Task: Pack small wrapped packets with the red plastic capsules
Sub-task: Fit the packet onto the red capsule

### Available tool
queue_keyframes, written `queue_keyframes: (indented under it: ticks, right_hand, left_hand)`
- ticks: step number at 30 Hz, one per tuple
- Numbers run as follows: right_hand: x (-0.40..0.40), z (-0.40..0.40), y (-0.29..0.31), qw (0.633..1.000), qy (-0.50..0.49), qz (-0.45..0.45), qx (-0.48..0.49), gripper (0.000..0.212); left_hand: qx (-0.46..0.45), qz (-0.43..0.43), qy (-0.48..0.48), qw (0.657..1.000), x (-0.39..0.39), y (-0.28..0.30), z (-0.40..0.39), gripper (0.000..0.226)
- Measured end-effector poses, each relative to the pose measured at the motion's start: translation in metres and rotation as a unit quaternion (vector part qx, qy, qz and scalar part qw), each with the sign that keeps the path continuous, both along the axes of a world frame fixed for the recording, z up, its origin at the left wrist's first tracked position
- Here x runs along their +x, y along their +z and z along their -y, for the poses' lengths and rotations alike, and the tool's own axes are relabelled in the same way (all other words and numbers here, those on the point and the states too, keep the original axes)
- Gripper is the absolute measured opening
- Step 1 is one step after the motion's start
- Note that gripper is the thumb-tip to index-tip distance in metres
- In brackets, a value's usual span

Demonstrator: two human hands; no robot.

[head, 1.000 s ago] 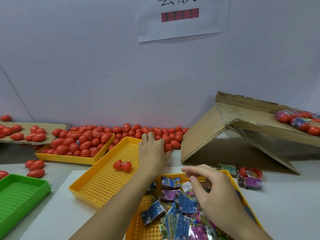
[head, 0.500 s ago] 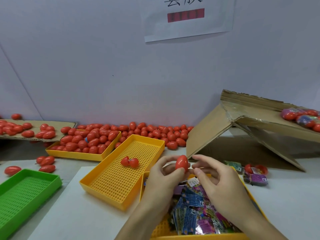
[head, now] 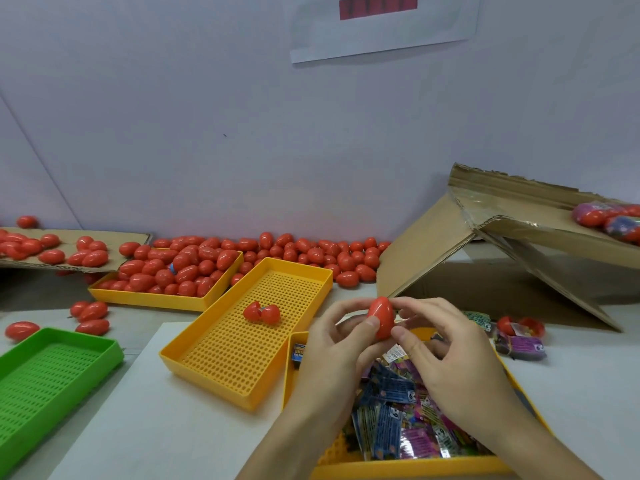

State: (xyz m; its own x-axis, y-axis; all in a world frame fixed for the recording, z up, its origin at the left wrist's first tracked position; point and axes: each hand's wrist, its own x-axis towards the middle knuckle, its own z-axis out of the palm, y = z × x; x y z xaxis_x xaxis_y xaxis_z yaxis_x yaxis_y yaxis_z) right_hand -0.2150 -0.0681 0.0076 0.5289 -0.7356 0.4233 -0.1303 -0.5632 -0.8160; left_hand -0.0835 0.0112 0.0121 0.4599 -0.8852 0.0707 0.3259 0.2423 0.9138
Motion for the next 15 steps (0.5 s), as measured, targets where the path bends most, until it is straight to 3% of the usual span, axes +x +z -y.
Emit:
queue_keyframes:
  ticks: [7,15]
  right_hand:
    - [-0.001,0.001,-0.001,0.997,0.030,0.031,0.070,0.041]
    - [-0.001,0.004,0.000,0.985,0.076,0.065,0.142,0.026]
  left_hand:
    - [0.038,0.232,0.076,0.969,-0.004,0.001,-0.004,0.027]
    - [0.001,0.330,0.080,0.941,-0.011,0.002,-0.004,0.029]
